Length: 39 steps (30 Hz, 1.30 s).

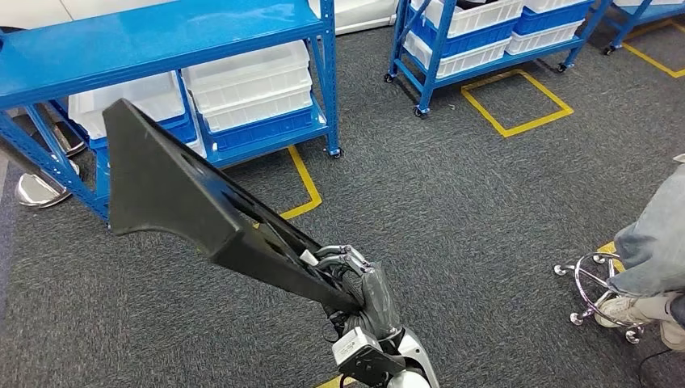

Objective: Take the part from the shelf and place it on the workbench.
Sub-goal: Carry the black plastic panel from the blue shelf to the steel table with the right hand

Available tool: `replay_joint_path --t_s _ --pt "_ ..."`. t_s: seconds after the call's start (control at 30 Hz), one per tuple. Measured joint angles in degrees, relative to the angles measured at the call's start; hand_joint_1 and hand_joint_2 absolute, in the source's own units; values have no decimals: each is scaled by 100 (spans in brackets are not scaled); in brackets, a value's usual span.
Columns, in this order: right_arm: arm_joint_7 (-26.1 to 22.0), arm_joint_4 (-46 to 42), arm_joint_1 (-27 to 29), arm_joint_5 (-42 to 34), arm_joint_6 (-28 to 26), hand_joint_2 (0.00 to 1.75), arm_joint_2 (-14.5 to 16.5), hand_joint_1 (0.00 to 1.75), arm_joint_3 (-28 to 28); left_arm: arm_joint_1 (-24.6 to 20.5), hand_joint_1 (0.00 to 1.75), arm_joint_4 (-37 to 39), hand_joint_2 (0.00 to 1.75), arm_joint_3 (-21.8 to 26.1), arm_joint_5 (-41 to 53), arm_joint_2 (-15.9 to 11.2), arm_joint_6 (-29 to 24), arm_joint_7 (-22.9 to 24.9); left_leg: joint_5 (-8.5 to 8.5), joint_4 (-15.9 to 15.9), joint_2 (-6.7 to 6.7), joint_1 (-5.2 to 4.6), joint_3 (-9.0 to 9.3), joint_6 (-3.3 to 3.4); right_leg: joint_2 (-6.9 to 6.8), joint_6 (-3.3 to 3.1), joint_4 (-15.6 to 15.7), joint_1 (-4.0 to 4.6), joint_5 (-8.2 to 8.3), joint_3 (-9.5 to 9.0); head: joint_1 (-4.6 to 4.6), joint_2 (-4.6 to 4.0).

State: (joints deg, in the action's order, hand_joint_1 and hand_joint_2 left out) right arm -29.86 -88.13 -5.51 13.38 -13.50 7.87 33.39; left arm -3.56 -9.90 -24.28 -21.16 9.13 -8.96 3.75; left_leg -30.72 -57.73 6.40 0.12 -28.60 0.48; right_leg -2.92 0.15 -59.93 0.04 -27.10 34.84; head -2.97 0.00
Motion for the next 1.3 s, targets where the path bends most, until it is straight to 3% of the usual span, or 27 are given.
replay_joint_path --t_s 0.07,0.17,0.2,0.23,0.27,0.3,0.37,0.43,0.5,0.53,0.6,0.67,0.73,0.77,0.8,0.87,0.93,1.0,1.07,1.1,1.17,1.23,1.27,1.3 --pt "2 -22 9 -2 8 175 -3 168 -1 -12 0 0 175 -1 0 -5 -2 14 -147 -141 -133 20 -40 -45 115 -78 43 -25 29 -8 -1 0" --pt "4 -44 16 -2 25 175 1 168 -2 -26 0 0 175 -2 -13 -14 -8 45 -647 -1084 -526 44 -442 -76 287 -160 64 -31 53 -6 9 0" --pt "7 -43 25 -2 30 175 1 168 -2 -43 0 0 175 -2 -20 -19 -11 58 -741 -1400 -572 44 -585 -79 356 -168 60 -25 55 -5 9 0" --pt "9 -42 35 -2 34 175 0 168 -2 -60 0 0 175 -2 -24 -25 -14 75 -730 -1553 -590 44 -657 -79 430 -172 52 -20 56 -4 9 0" --pt "11 -42 42 -2 37 175 -1 168 -2 -71 0 0 175 -2 -27 -32 -15 97 -605 -1498 -600 45 -637 -73 511 -172 39 -18 57 -4 9 0" --pt "11 -43 46 -2 40 175 -1 168 -2 -73 0 0 175 -2 -31 -39 -15 125 -392 -1236 -633 49 -530 -62 593 -171 21 -20 56 -3 9 0" --pt "11 -44 47 -6 40 175 -1 168 -2 -56 0 1 175 -2 -32 -57 -18 182 -29 -579 -888 71 -280 -35 742 -150 -31 -23 57 30 8 0" --pt "12 -51 50 -15 30 175 -1 168 -2 -50 0 2 175 -2 -31 -72 -25 226 35 -220 -1112 81 -168 -15 861 -83 -68 -32 90 121 6 0" --pt "13 -67 63 -21 17 175 -8 168 -2 -66 0 2 175 -2 -28 -76 -30 250 22 -131 -1063 81 -154 23 975 13 -56 -43 152 195 5 0" --pt "12 -78 71 -22 11 175 -15 168 -2 -71 0 2 175 -2 -27 -78 -31 262 48 -111 -994 87 -150 56 946 49 -64 -38 153 213 3 0" --pt "11 -95 74 -22 2 175 -28 168 -2 -70 0 2 175 -3 -25 -78 -31 282 89 -53 -836 106 -122 122 702 101 -315 -14 -13 326 -15 0" --pt "11 -102 79 -26 -8 175 -33 168 -2 -61 0 2 175 -3 -24 -87 -41 307 91 -43 -664 87 -115 156 422 142 -967 -29 -369 619 -32 0" --pt "13 -104 95 -33 -19 175 -40 168 -2 -61 0 2 175 -2 -23 -104 -64 349 80 -48 -496 76 -116 165 343 173 -1494 -62 -552 847 -32 0" --pt "13 -104 101 -37 -23 175 -44 168 -2 -64 0 2 175 -2 -23 -110 -74 372 72 -49 -424 74 -111 163 325 180 -1483 -73 -493 821 -32 0" --pt "13 -105 106 -39 -25 175 -46 168 -2 -68 0 2 175 -2 -23 -115 -81 393 62 -50 -357 74 -100 157 294 178 -1257 -79 -345 682 -32 0" --pt "13 -116 105 -49 -26 175 -46 168 -2 -72 0 2 175 -2 -24 -121 -88 432 31 -51 -246 64 -66 129 100 138 -497 -49 -49 245 -32 0" --pt "13 -134 104 -68 -29 175 -46 168 -2 -70 0 2 175 -2 -25 -130 -95 473 5 -50 -158 42 -44 82 -62 71 -38 15 39 5 -30 0" --pt "16 -144 110 -90 -33 175 -46 168 -2 -79 0 2 175 -3 -25 -137 -98 507 -4 -26 -64 26 -19 32 -8 17 19 51 28 7 -28 0" --pt "19 -158 120 -110 -39 175 -45 168 -2 -93 0 2 175 -5 -16 -147 -98 542 -95 -78 -129 41 -15 -19 103 -44 84 17 54 -18 -27 0" --pt "19 -168 118 -116 -43 175 -43 168 -2 -97 0 2 175 -6 -7 -155 -98 557 -214 -240 -244 49 -77 -39 155 -81 118 -4 70 -35 -26 0" --pt "18 -178 113 -132 -46 175 -38 168 -2 -112 0 2 175 -8 7 -175 -97 580 -554 -882 -503 59 -365 -60 258 -129 143 -24 83 -53 -22 0" --pt "25 -179 119 -140 -46 175 -36 168 -2 -150 0 2 175 -9 10 -196 -95 593 -741 -1504 -579 60 -663 -76 382 -142 131 -21 80 -56 -21 0" --pt "29 -179 122 -140 -46 175 -36 168 -2 -164 0 2 175 -9 9 -203 -93 601 -673 -1564 -587 63 -706 -82 457 -142 120 -22 79 -58 -21 0" --pt "33 -179 122 -140 -46 175 -36 168 -2 -171 0 2 175 -9 10 -209 -92 611 -503 -1416 -595 71 -657 -85 540 -138 105 -26 76 -61 -21 0"
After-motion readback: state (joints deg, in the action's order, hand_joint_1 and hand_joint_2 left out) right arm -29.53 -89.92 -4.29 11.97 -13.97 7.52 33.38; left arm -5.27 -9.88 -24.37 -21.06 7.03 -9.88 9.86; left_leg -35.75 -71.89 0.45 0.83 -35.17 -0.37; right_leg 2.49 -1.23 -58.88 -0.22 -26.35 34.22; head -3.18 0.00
